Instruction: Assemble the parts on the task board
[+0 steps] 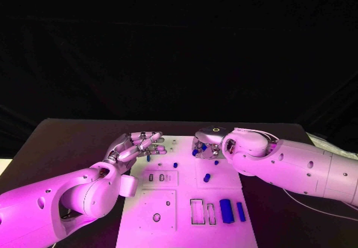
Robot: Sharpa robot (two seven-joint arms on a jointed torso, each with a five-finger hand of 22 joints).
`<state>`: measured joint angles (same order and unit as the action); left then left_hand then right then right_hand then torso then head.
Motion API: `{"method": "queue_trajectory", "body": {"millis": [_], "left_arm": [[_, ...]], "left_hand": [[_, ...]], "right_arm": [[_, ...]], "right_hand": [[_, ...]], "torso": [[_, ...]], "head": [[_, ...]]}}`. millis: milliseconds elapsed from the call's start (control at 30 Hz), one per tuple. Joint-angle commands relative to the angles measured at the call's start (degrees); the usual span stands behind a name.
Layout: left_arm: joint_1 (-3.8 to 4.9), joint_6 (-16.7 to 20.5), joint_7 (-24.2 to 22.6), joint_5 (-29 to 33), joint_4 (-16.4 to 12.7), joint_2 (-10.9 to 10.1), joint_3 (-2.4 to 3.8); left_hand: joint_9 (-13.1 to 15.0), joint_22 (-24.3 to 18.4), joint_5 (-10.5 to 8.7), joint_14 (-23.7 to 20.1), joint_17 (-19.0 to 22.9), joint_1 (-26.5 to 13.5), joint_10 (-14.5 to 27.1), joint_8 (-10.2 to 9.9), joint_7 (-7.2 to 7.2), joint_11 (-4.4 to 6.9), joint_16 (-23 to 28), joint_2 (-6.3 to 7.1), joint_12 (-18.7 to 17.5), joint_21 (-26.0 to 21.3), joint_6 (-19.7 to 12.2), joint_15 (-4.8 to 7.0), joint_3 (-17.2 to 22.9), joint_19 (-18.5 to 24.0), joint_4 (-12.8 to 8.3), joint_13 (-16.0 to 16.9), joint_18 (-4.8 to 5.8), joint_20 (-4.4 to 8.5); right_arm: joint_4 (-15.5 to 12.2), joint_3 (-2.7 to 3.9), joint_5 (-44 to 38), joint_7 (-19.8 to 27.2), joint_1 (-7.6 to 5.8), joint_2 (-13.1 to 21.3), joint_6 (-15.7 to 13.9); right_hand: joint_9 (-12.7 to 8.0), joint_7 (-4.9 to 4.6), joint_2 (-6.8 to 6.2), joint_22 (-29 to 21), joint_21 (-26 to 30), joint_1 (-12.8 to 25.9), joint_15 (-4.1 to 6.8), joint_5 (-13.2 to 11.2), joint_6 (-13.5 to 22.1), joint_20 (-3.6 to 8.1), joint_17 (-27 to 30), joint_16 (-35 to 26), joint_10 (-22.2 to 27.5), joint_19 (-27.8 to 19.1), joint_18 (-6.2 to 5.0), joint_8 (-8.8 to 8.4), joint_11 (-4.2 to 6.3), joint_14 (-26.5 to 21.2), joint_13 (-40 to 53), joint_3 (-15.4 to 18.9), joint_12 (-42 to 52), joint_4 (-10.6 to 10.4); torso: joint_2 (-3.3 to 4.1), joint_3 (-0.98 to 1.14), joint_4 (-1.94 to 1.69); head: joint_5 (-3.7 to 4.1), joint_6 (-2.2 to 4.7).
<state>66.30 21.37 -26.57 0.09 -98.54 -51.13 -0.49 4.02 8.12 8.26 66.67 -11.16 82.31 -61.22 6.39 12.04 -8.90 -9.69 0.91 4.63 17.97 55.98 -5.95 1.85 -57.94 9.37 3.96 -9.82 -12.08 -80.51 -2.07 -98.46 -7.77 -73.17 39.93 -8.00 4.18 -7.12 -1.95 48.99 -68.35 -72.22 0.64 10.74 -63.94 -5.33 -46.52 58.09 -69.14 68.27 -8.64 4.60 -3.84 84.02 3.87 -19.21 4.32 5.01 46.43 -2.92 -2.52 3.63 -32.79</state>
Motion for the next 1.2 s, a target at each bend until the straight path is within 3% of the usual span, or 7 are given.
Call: {"method": "queue_trajectory", "body": {"millis": [33, 100, 200, 433, 500, 767, 1200], "left_arm": [[0.08, -1.2, 0.2, 0.1, 0.0, 0.1, 0.06], [0.08, -1.3, 0.2, 0.1, 0.0, 0.1, 0.06], [0.08, -1.3, 0.3, 0.1, 0.2, 0.0, 0.05], [0.07, -1.1, 0.4, 0.1, 0.0, -0.1, 0.05], [0.07, -1.1, 0.4, 0.1, -0.3, -0.2, 0.05], [0.06, -1.0, 0.2, 0.1, -1.0, -0.3, 0.05], [0.08, -1.0, 0.2, 0.1, -1.9, -0.5, 0.08]], "left_hand": [[-0.1, 0.0, 0.0, 0.0, -0.1, -0.4, -0.1, -0.3, 0.4, -0.28, 0.2, -0.26, -0.3, 0.2, 0.2, -0.04, -0.3, -0.3, -0.2, -0.1, -0.56, 0.08], [-0.1, 0.0, 0.0, 0.0, -0.1, -0.4, -0.1, -0.3, 0.4, -0.28, 0.2, -0.29, -0.3, 0.2, 0.2, -0.04, -0.3, -0.3, -0.2, -0.1, -0.56, 0.08], [-0.1, 0.0, 0.0, 0.0, -0.1, -0.4, -0.1, -0.3, 0.4, -0.28, 0.2, -0.29, -0.3, 0.2, 0.2, -0.04, -0.3, -0.3, -0.2, -0.1, -0.56, 0.08], [-0.1, 0.0, 0.01, 0.0, -0.3, -0.2, 0.0, -0.4, 0.44, -0.31, 0.3, -0.5, -0.4, 0.2, 0.1, -0.05, -0.2, -0.3, -0.3, -0.1, -0.56, 0.07], [-0.1, 0.0, 0.02, 0.0, -0.3, -0.1, 0.0, -0.5, 0.45, -0.32, 0.4, -0.6, -0.4, 0.2, 0.1, -0.06, -0.1, -0.3, -0.4, -0.1, -0.56, 0.07], [-0.1, 0.0, 0.02, -0.2, -0.5, 0.3, 0.1, -0.6, 0.53, -0.4, 0.8, -0.88, -0.7, 0.1, 0.1, -0.14, 0.1, -0.2, -0.9, -0.1, -0.53, 0.04], [-0.1, -0.1, 0.04, -0.3, -0.6, 0.6, 0.1, -0.7, 0.54, -0.4, 1.0, -1.01, -0.7, 0.1, 0.1, -0.16, 0.3, -0.1, -1.1, -0.1, -0.53, 0.03]], "right_arm": [[-0.1, -0.2, 0.2, -0.4, 0.26, 0.0, -3.1], [-0.6, -0.2, 1.0, -0.6, 0.26, 0.1, -6.3], [-1.5, -0.19, 1.8, -1.4, 0.26, 0.3, -9.4], [-1.7, -0.15, 2.2, -3.1, 0.09, -0.5, -13.6], [-1.4, -0.13, 2.2, -3.5, -0.16, -0.8, -14.1], [0.0, -0.12, 1.8, -4.5, -1.16, -2.8, -14.1], [4.3, -0.14, 1.4, -5.9, -1.73, -6.8, -12.0]], "right_hand": [[0.5, 0.32, 1.41, 1.6, -1.1, -0.3, 0.47, -1.4, -1.2, 0.13, -1.4, 1.4, -1.1, 0.8, 1.19, 0.55, 0.27, 1.4, 0.2, -0.7, 0.5, -1.1], [0.7, 0.45, 1.65, 2.9, -2.1, -0.4, 0.62, -2.6, -1.7, 0.28, -2.6, 2.6, -1.9, 1.3, 1.4, 0.69, 0.44, 1.4, 0.2, -1.4, 0.6, -2.0], [0.9, 0.54, 1.66, 3.6, -2.6, -0.4, 0.71, -2.4, -2.2, 0.38, -3.2, 3.3, -2.6, 1.5, 1.5, 0.88, 0.64, 1.4, 0.3, -1.8, 0.7, -2.6], [1.1, 0.59, 1.61, 3.9, -3.0, -1.5, 0.79, -2.5, -2.4, 0.52, -3.0, 3.5, -3.0, 1.3, 1.51, 0.87, 0.73, 1.1, 0.2, -3.3, 0.4, -3.0], [1.1, 0.56, 1.54, 3.9, -3.0, -1.6, 0.79, -2.6, -2.4, 0.52, -3.1, 3.6, -3.0, 1.3, 1.51, 0.85, 0.72, 1.0, 0.2, -3.4, 0.3, -3.0], [1.2, 0.43, 1.25, 4.1, -3.2, -1.8, 0.71, -2.6, -2.3, 0.49, -3.1, 3.7, -2.8, 1.2, 1.53, 0.71, 0.61, 0.9, 0.1, -3.9, 0.1, -3.2], [1.3, 0.29, 0.85, 4.5, -3.5, -1.7, 0.59, -2.8, -2.1, 0.41, -3.7, 4.2, -2.6, 1.2, 1.59, 0.52, 0.45, 0.9, 0.0, -4.3, -0.2, -3.6]], "torso": [[0.18, -0.05, -0.15], [0.22, -0.09, -0.23], [0.29, -0.11, -0.29], [0.55, -0.22, -0.56], [0.64, -0.25, -0.61], [0.98, -0.6, -1.58], [1.71, -0.97, -2.11]], "head": [[0.14, 0.09], [0.18, 0.22], [0.25, 0.3], [-0.01, 0.82], [0.05, 0.82], [0.55, 1.09], [0.82, 1.56]]}}
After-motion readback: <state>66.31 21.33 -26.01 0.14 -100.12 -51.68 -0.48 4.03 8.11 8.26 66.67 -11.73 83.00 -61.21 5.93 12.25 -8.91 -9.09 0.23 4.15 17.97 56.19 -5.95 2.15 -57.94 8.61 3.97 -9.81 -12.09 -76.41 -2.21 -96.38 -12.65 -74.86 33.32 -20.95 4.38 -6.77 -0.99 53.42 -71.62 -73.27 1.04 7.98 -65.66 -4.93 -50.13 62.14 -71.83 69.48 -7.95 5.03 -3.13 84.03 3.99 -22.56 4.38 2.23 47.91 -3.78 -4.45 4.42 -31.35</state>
